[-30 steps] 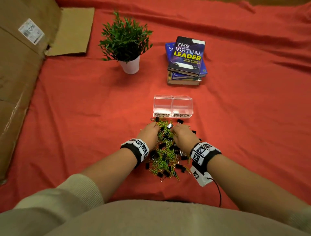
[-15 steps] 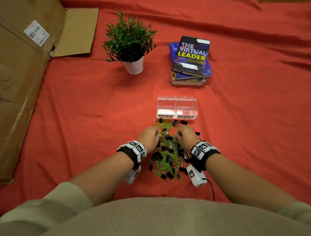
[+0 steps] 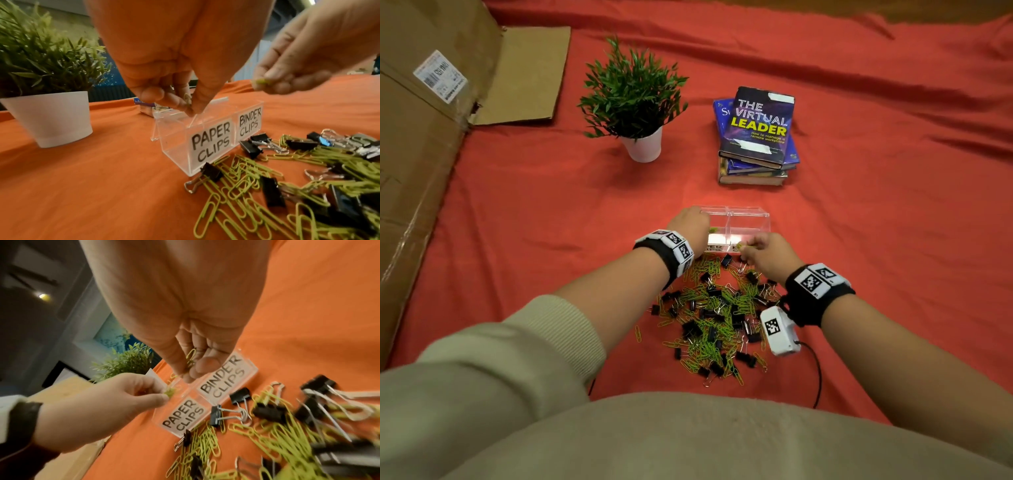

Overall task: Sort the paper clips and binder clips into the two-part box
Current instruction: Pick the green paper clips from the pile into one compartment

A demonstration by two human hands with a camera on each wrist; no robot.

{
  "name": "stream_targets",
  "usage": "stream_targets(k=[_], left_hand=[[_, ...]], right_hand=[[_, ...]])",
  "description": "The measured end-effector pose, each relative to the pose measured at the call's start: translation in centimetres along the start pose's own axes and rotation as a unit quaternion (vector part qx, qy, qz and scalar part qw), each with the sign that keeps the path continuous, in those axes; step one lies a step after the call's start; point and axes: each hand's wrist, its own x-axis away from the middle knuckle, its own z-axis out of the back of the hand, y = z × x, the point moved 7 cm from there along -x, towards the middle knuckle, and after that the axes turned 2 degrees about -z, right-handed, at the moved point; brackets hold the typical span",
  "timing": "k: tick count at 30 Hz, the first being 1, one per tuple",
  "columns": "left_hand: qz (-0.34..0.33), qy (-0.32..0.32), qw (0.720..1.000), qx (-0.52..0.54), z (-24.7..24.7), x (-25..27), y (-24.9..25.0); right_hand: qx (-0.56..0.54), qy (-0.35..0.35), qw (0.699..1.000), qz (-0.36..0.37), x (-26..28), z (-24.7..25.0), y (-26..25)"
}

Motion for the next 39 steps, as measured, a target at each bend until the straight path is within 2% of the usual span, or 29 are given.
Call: stream_targets(k=[3, 6, 9, 11, 14, 16, 19, 22, 36, 39], left_hand=[[0.001, -0.003, 0.999, -0.049, -0.8, 0.1, -0.2], [-0.009, 0.053, 0.999, -0.003, -0.6, 1.4, -0.5], [-0.005, 0.101, 0.993, 0.053, -0.6, 3.9, -1.1], [0.025, 0.094, 0.992, 0.075, -1.7, 5.4, -1.9], [0.094, 0.065, 0.988, 0.102, -4.5, 6.9, -3.7], [0.128, 0.049, 0.985, 0.104, -6.0, 7.2, -4.5], [0.147, 0.037, 0.984, 0.095, -7.1, 7.1, -4.6], [0.142, 0.032, 0.986, 0.079, -7.4, 6.6, -4.1], [0.047, 0.009, 0.998, 0.039, -7.3, 6.2, -2.4], [0.042, -0.007, 0.998, 0.036, -7.6, 6.1, -2.1]], right_hand=[[0.098, 0.023, 0.994, 0.034, -1.5, 0.3, -2.1], [0.183, 0.041, 0.979, 0.074, -3.1, -0.2, -4.1], [0.232, 0.029, 0.967, 0.102, -4.0, -1.5, -5.6], [0.278, 0.032, 0.95, 0.137, -3.9, -2.4, -6.4], [0.32, 0.063, 0.916, 0.234, -2.5, -3.9, -6.7], [0.349, 0.027, 0.897, 0.27, -1.9, -5.7, -5.6], [0.424, -0.064, 0.87, 0.244, -1.9, -8.4, -3.0], [0.459, -0.1, 0.857, 0.214, -1.9, -9.3, -1.4], [0.512, -0.027, 0.833, 0.206, -0.8, -8.8, 1.4], [0.496, -0.037, 0.848, 0.184, -0.9, -8.3, 1.0]])
